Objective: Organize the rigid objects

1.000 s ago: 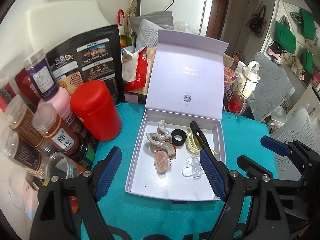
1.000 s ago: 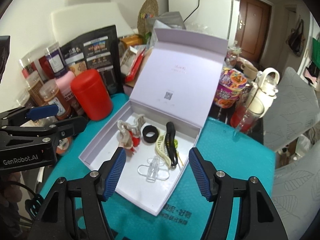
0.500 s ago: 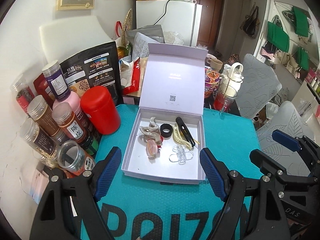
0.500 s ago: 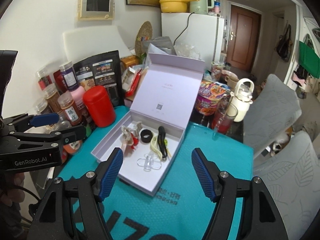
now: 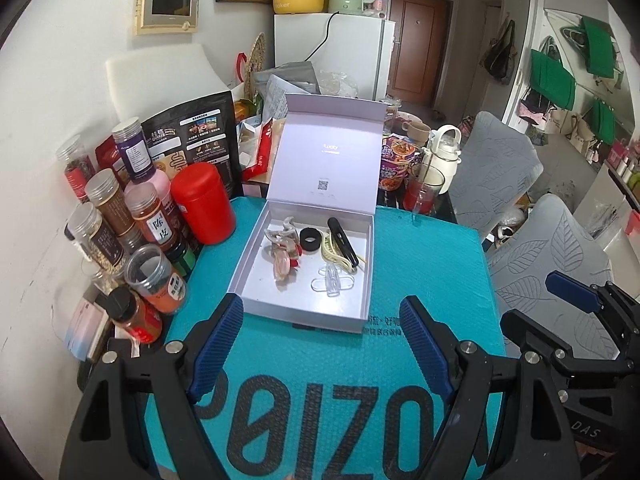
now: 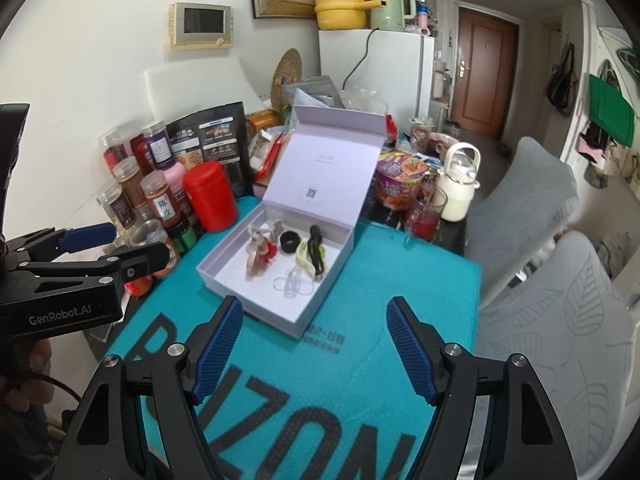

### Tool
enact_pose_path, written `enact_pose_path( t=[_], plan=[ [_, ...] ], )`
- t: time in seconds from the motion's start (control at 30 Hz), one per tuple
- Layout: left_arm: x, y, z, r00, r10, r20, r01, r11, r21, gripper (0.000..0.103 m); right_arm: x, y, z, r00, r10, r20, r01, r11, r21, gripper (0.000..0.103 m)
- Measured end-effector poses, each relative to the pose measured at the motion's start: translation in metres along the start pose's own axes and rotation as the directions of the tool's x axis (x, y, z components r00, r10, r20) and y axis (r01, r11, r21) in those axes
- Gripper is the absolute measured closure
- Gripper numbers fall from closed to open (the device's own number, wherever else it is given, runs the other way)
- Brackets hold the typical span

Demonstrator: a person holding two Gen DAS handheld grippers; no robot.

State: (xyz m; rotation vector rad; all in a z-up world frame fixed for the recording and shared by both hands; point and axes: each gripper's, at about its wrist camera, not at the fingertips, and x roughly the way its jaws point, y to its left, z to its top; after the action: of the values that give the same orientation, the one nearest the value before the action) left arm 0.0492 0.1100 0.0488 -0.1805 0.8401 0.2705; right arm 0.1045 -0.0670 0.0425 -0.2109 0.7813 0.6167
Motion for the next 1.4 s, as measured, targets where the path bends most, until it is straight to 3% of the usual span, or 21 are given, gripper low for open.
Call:
enact_pose_path(
  t=[0.53,1.4],
  plan=[
    [-0.035,-0.038,-0.039,1.000,0.025,-0.013,-0.026,1.000,-0.016,0.022,-0.045,-0.024,-0.045,1.000,0.010,-0.026,-0.010,1.000,0.006,0.028],
    [-0.047,-0.042,-0.052,0.999,0.041,-0.006,-0.041,0.999,-0.016,0.022,-0.062,-0.019,-0.052,1.000,0.026,-0.007,-0.027,0.999,-0.032,0.028]
  ],
)
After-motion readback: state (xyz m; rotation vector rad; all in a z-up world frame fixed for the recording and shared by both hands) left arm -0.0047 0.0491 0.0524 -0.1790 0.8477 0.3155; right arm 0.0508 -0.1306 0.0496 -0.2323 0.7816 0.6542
